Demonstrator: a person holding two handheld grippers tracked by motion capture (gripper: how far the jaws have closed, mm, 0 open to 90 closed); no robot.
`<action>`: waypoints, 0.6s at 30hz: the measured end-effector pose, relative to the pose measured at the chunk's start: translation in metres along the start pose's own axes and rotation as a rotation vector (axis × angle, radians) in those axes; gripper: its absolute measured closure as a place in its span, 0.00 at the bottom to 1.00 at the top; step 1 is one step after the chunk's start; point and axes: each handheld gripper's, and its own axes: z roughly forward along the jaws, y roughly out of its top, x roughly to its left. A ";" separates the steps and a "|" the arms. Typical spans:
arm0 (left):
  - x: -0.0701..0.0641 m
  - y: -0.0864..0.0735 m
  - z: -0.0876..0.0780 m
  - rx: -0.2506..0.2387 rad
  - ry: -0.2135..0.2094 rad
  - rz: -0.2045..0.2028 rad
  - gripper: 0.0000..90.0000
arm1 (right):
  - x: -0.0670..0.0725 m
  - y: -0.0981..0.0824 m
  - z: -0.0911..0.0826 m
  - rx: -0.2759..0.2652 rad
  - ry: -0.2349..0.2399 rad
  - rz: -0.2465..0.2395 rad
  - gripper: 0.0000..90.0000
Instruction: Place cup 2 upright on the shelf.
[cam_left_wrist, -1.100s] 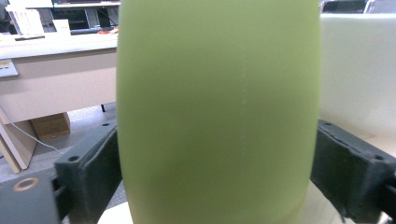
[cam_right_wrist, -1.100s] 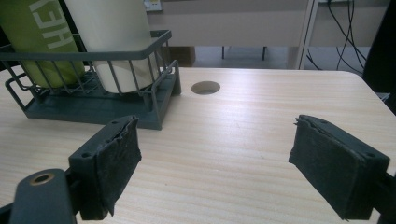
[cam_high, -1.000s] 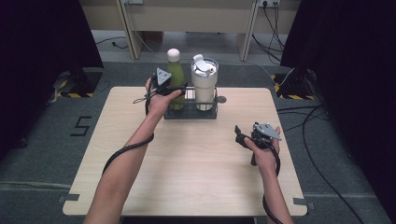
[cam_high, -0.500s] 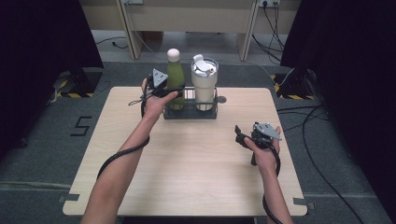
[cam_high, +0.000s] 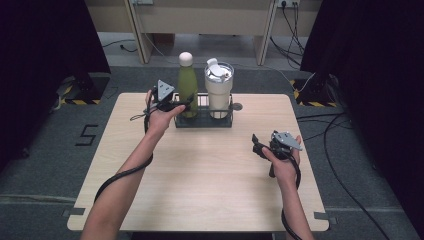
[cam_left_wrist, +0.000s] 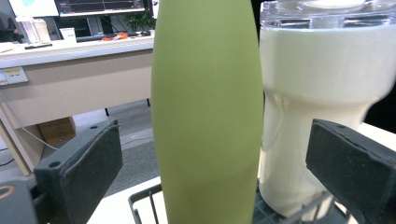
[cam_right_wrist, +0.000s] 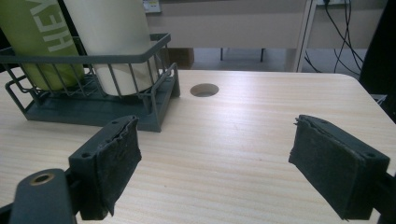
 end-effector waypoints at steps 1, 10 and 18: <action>0.000 -0.001 -0.003 -0.001 0.000 0.002 0.03 | 0.000 0.000 0.000 0.000 0.000 -0.001 0.17; -0.004 -0.004 -0.025 -0.005 -0.019 0.018 0.02 | 0.001 0.000 0.000 -0.001 0.000 -0.003 0.17; -0.005 -0.009 -0.044 0.004 -0.025 0.027 0.02 | 0.000 0.001 -0.002 -0.004 -0.002 -0.004 0.17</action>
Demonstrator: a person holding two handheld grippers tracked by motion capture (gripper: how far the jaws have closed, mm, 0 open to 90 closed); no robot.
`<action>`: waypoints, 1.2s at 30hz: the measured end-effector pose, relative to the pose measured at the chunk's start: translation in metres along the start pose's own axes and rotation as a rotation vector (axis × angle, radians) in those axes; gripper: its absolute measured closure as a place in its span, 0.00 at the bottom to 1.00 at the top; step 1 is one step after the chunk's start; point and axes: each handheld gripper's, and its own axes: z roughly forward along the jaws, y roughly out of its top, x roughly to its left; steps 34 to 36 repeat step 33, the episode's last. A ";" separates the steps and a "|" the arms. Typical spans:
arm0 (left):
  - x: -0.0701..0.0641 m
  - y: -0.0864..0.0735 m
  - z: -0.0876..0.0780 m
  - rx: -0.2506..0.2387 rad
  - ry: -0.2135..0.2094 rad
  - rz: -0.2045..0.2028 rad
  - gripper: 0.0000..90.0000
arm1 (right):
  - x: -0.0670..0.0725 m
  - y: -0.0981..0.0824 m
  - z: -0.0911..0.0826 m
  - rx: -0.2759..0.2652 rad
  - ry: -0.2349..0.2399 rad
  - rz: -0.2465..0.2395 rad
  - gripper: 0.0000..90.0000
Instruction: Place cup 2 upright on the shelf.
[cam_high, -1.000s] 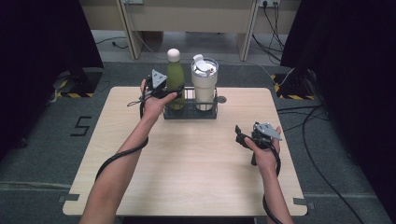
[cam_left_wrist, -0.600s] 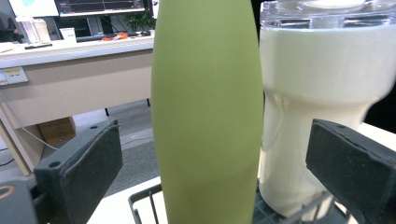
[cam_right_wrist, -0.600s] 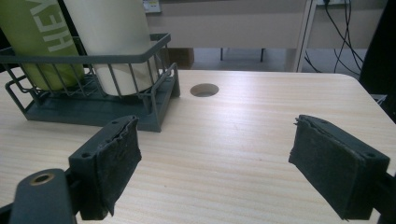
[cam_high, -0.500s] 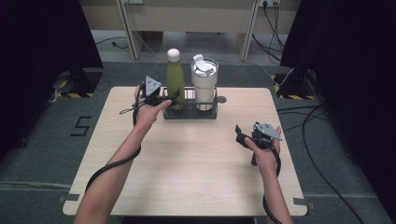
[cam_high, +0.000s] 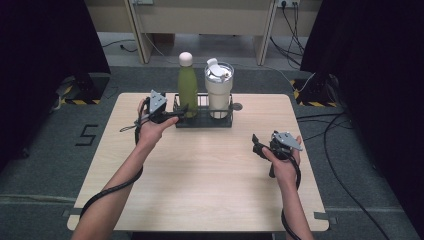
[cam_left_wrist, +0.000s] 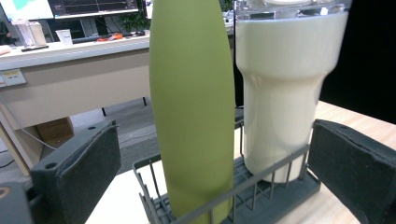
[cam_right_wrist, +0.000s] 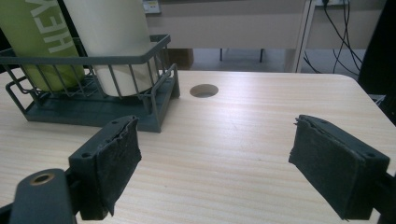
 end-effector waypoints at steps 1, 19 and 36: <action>0.000 -0.001 -0.003 0.001 0.001 0.002 0.02 | 0.000 0.000 0.000 0.000 -0.001 0.000 0.17; 0.000 -0.040 -0.058 0.024 -0.003 0.016 0.02 | 0.000 -0.001 0.000 0.004 -0.001 -0.004 0.17; -0.006 -0.077 -0.096 0.032 0.002 -0.038 0.03 | 0.002 -0.002 0.001 0.011 0.017 0.034 0.18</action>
